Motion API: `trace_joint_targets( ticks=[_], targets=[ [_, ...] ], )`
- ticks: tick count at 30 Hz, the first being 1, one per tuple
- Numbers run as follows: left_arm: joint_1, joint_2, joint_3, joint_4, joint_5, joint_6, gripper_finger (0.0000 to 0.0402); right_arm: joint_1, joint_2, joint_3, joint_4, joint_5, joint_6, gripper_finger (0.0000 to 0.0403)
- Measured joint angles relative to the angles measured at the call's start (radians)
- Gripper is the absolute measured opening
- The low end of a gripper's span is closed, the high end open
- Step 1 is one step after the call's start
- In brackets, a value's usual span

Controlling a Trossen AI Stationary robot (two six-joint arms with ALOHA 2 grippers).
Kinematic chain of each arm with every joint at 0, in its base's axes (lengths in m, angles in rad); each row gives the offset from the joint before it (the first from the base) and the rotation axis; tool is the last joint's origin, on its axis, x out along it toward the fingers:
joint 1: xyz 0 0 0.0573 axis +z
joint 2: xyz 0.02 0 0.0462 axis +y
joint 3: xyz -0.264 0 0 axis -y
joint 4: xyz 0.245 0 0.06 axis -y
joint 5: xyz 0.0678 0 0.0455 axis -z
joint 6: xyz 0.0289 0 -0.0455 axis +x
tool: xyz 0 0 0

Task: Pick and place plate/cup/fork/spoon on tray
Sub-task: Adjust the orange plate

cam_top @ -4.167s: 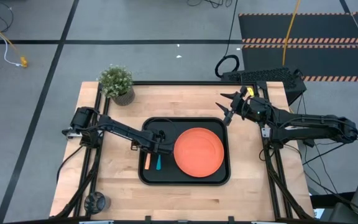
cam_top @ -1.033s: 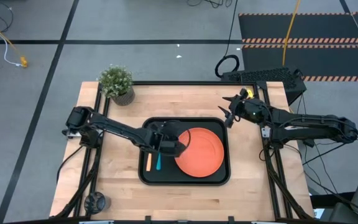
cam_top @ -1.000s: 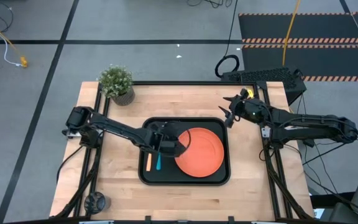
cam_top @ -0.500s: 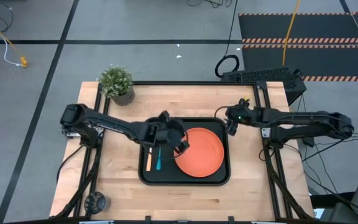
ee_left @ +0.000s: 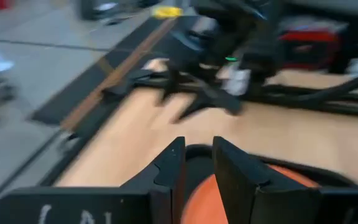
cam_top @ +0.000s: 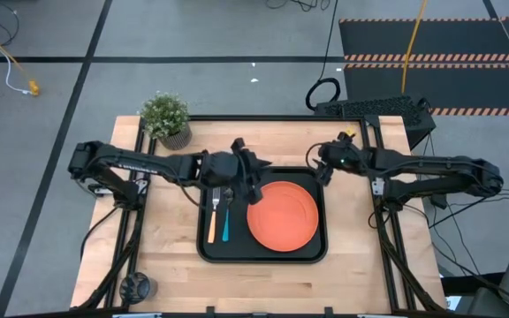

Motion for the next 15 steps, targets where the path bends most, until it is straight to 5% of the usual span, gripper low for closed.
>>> trace_joint_targets(
  ticks=[6, 12, 15],
  targets=[
    [0.076, -0.042, -0.192, 0.350, 0.299, 0.003, 0.0016, 0.000, -0.024, 0.050, -0.003, 0.027, -0.002, 0.0155],
    [0.111, -0.108, -0.388, 0.495, 0.322, -0.009, 0.0003, 0.000, -0.035, 0.051, 0.020, 0.025, -0.051, 0.0021],
    [0.103, -0.165, -0.450, 0.499, 0.319, -0.005, 0.0004, 0.001, -0.033, 0.051, 0.056, 0.020, -0.050, 0.0008]
  ],
)
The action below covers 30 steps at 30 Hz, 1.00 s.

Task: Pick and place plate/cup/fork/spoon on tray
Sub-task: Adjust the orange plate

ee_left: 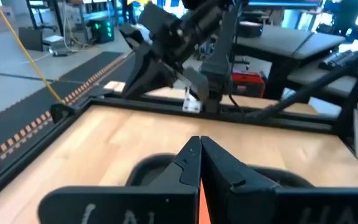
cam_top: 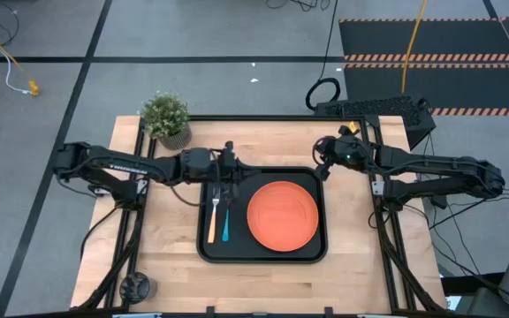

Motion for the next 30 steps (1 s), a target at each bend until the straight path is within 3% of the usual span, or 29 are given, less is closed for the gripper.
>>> trace_joint_targets(
  ticks=[6, 11, 17, 21, 26, 30],
  targets=[
    [-0.052, -0.158, -0.094, -0.123, -0.055, 0.000, 0.0002, 0.000, 0.043, 0.000, 0.013, -0.076, 0.062, 0.0000],
    [-0.131, -0.332, -0.181, -0.255, -0.156, -0.018, 0.0002, 0.014, 0.194, 0.029, -0.021, -0.129, 0.135, 0.0000],
    [-0.208, -0.509, -0.275, -0.273, -0.178, -0.020, 0.0001, 0.120, 0.368, 0.154, -0.192, -0.112, 0.256, 0.0000],
    [-0.229, -0.572, -0.308, -0.319, -0.185, -0.029, 0.0001, 0.188, 0.396, 0.190, -0.248, -0.079, 0.341, 0.0000],
    [-0.251, -0.591, -0.316, -0.380, -0.190, -0.046, 0.0001, 0.248, 0.417, 0.190, -0.307, -0.124, 0.456, 0.0000],
    [-0.268, -0.591, -0.316, -0.397, -0.201, -0.034, 0.0001, 0.301, 0.450, 0.189, -0.394, -0.068, 0.539, 0.0000]
  ],
)
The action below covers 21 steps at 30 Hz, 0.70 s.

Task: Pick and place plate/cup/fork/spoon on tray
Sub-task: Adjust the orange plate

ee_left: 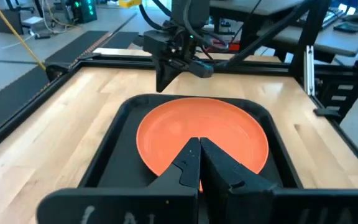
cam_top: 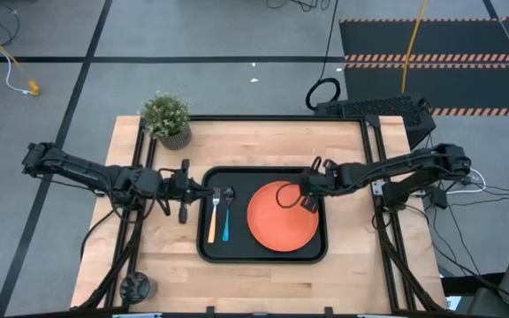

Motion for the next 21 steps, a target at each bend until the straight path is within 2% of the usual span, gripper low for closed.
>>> trace_joint_targets(
  ticks=[10, 21],
  targets=[
    [-0.035, 0.000, 0.000, -0.023, -0.009, 0.012, 0.0002, 0.050, 0.034, -0.031, 0.000, -0.013, 0.138, 0.0000],
    [-0.048, 0.000, 0.000, -0.041, -0.009, 0.014, 0.0003, 0.053, 0.033, -0.088, 0.057, -0.107, 0.215, 0.0000]
  ],
)
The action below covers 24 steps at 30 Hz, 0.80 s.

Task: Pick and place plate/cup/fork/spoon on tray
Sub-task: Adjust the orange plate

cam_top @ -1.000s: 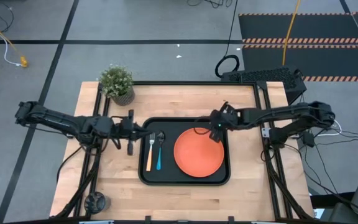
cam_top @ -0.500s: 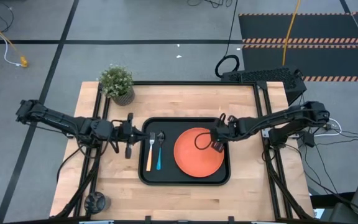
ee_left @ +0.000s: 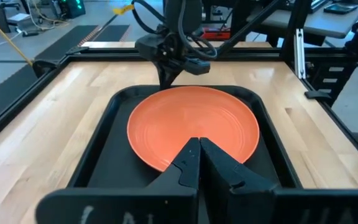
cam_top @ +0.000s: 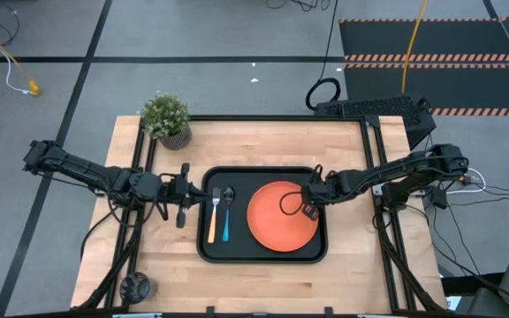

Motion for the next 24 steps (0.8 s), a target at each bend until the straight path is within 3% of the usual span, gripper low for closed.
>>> trace_joint_targets(
  ticks=[10, 24],
  targets=[
    [0.001, 0.000, 0.000, -0.002, -0.008, 0.000, 0.0003, 0.000, 0.000, 0.000, 0.073, -0.061, -0.016, 0.0000],
    [0.001, 0.000, 0.000, -0.003, -0.025, -0.001, 0.0013, 0.026, 0.000, 0.000, 0.123, -0.031, -0.043, 0.0000]
  ],
)
